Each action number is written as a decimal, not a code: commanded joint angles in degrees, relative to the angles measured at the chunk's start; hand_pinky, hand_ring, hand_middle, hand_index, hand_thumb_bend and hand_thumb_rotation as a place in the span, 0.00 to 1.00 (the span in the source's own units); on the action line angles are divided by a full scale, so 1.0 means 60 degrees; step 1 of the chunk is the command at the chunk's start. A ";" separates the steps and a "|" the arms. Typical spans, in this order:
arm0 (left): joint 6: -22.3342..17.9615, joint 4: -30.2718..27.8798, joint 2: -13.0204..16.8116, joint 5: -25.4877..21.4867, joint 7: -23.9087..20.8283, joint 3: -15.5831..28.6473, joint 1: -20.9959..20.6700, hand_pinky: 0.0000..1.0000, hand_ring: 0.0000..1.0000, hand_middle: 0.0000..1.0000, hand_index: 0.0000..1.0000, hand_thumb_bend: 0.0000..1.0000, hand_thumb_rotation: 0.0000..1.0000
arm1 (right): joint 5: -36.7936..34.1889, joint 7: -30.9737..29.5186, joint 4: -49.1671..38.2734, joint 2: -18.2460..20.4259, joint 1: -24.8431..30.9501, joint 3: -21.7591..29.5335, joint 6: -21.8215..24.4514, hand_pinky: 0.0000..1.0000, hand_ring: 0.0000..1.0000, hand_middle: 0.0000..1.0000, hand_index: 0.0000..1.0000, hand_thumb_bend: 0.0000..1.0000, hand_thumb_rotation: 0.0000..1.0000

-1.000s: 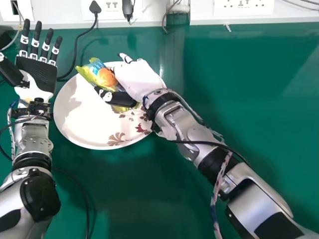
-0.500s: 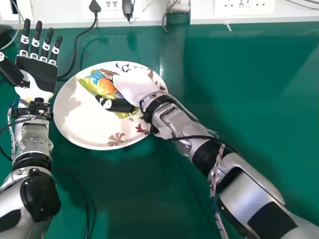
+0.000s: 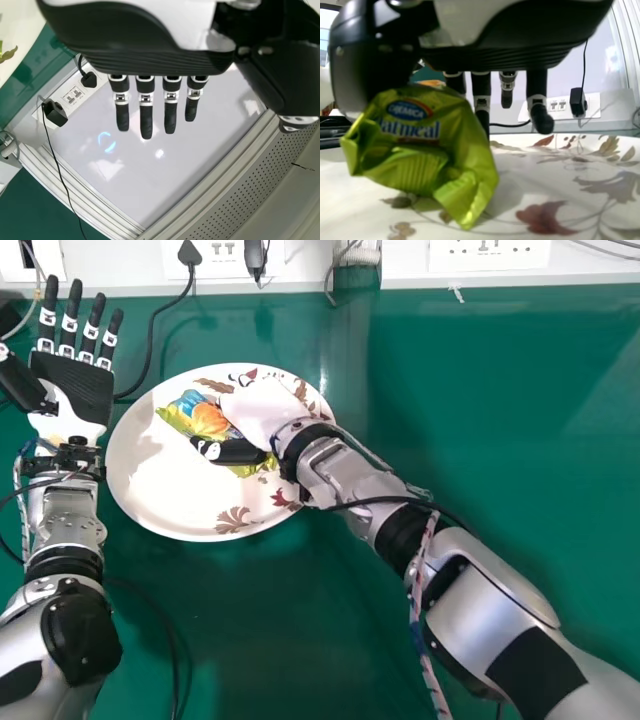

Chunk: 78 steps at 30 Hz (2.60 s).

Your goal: Pick up biscuit and place it in the plate

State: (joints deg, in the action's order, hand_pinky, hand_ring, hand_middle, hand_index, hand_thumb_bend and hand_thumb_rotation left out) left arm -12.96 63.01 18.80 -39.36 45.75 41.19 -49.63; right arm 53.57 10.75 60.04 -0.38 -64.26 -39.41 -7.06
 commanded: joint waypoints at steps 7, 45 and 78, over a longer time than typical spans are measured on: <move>0.0208 -0.0085 -0.0009 -0.0067 -0.0212 -0.0030 0.0109 0.86 0.87 0.90 0.97 0.85 0.53 | -0.0219 -0.0375 0.0511 0.0185 -0.0039 -0.0248 -0.0300 0.12 0.17 0.43 0.50 0.51 0.00; -0.1466 0.0020 -0.0408 0.0206 -0.0259 -0.0139 0.0201 0.90 0.90 0.93 0.98 0.83 0.59 | -0.0986 -0.0772 -0.0047 -0.0161 -0.0079 -0.0049 -0.0599 0.55 0.79 0.83 0.78 0.86 0.73; -0.1225 0.0072 -0.0346 0.0173 -0.0417 -0.0238 0.0178 0.84 0.87 0.93 0.99 0.84 0.61 | -0.2608 -0.2865 -0.3894 -0.1385 0.0975 0.1739 -0.0448 0.53 0.74 0.80 0.76 0.85 0.71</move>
State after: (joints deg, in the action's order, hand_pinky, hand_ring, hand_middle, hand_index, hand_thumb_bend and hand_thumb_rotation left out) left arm -20.62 63.33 16.38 -38.33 43.00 40.10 -49.21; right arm 39.05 -6.31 37.27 -8.52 -59.32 -29.95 -9.18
